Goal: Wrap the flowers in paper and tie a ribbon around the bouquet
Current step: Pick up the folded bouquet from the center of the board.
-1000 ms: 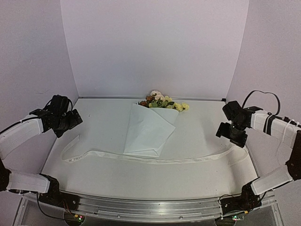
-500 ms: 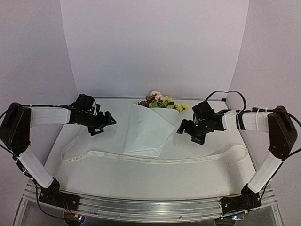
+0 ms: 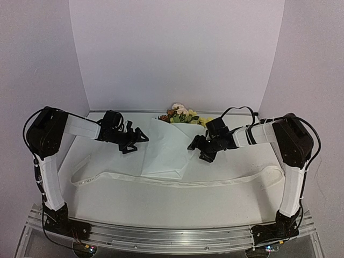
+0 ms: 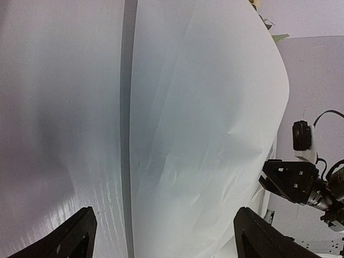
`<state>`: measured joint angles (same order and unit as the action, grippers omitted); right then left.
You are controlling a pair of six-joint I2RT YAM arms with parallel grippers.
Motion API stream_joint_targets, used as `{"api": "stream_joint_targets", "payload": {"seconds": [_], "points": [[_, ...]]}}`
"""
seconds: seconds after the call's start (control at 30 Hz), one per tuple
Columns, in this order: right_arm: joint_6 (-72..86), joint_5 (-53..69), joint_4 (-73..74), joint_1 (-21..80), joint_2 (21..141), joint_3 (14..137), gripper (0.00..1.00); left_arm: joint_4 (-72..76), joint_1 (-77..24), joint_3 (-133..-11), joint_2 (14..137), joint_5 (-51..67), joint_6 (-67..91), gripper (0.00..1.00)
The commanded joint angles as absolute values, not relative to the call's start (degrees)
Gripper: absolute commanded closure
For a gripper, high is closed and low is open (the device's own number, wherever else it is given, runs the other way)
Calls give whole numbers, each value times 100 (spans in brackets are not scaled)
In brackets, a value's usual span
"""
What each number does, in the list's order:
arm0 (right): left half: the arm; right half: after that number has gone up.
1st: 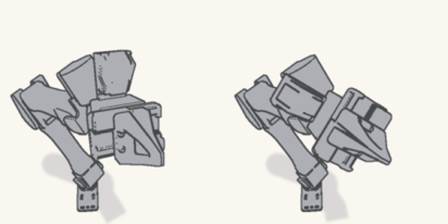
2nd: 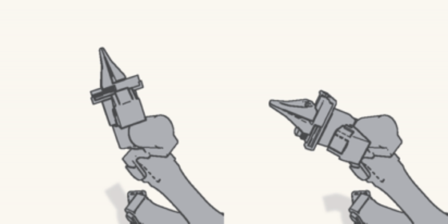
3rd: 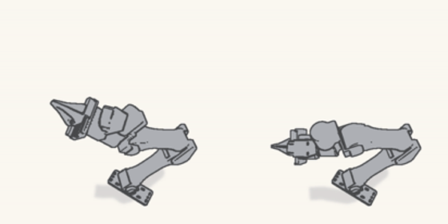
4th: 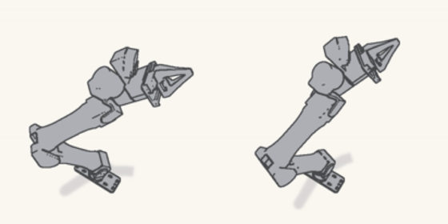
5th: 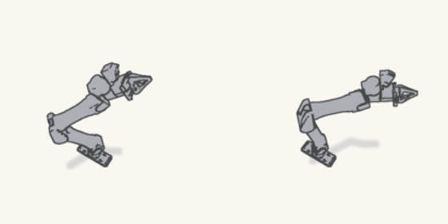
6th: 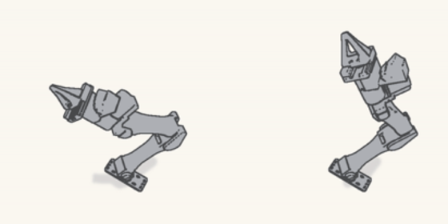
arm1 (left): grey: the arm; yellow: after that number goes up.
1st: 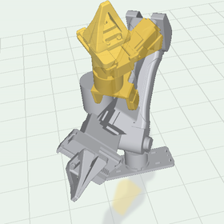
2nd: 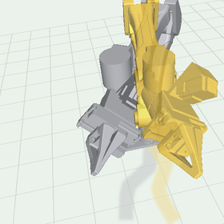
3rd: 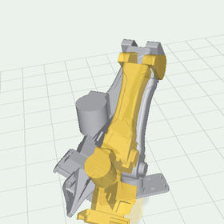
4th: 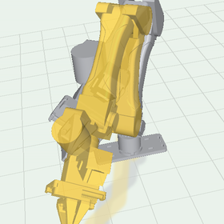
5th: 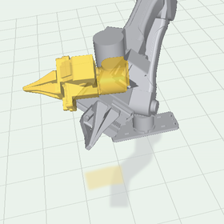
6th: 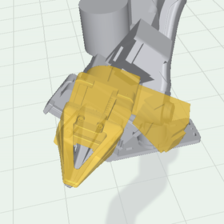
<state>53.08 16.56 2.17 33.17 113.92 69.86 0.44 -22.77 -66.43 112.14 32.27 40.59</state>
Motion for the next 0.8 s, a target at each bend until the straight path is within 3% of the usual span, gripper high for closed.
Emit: {"api": "stream_joint_targets", "payload": {"seconds": [0.0, 0.17, 0.4, 0.77], "points": [[5432, 1737, -121, 3349, 11690, 7312, 25, 209, -2383, -7042, 11493, 3345, 4124, 8], [5513, 1792, -212, 3348, 11978, 7437, 30, 84, -2483, -7303, 11756, 3234, 4150, 10], [5606, 1862, -256, 3345, 12218, 7655, 43, 105, -2564, -7497, 12064, 3259, 4433, 19], [5976, 1992, -108, 3323, 12113, 7930, 76, 45, -2593, -7657, 12123, 3462, 4966, 41]]}}
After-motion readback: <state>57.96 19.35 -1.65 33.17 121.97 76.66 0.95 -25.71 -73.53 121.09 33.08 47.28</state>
